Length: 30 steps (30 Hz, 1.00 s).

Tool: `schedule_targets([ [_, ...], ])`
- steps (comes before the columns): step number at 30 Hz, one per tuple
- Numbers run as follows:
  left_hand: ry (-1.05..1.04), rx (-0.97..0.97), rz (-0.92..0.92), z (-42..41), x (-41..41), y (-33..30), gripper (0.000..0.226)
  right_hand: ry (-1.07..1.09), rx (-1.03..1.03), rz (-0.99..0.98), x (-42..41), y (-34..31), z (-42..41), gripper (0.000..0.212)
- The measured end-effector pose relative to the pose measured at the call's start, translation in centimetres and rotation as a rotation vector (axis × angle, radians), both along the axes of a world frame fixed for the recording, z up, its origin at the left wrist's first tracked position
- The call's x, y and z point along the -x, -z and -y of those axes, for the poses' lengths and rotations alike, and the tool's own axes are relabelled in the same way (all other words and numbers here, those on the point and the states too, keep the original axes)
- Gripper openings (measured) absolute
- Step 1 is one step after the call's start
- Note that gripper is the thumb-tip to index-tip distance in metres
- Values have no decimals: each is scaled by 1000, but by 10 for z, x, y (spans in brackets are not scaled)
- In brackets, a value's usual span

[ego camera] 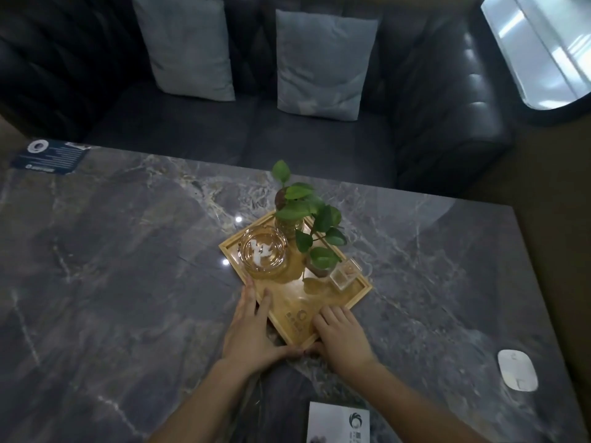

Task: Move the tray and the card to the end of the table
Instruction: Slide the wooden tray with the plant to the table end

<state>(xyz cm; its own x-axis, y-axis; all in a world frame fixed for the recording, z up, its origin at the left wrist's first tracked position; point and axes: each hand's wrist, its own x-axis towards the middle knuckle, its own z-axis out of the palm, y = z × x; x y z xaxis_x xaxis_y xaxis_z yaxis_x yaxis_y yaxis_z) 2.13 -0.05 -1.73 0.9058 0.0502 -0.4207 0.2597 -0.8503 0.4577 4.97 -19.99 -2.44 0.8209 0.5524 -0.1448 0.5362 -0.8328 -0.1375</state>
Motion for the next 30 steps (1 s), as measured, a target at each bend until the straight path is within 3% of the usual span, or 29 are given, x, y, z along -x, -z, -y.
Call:
schedule_targets([
  [19, 208, 2, -7, -5, -30, 2, 145, 22, -9, 14, 5, 5, 5, 40],
  [30, 482, -43, 15, 0, -70, -1, 144, 80, -90, 35, 12, 5, 7, 46],
])
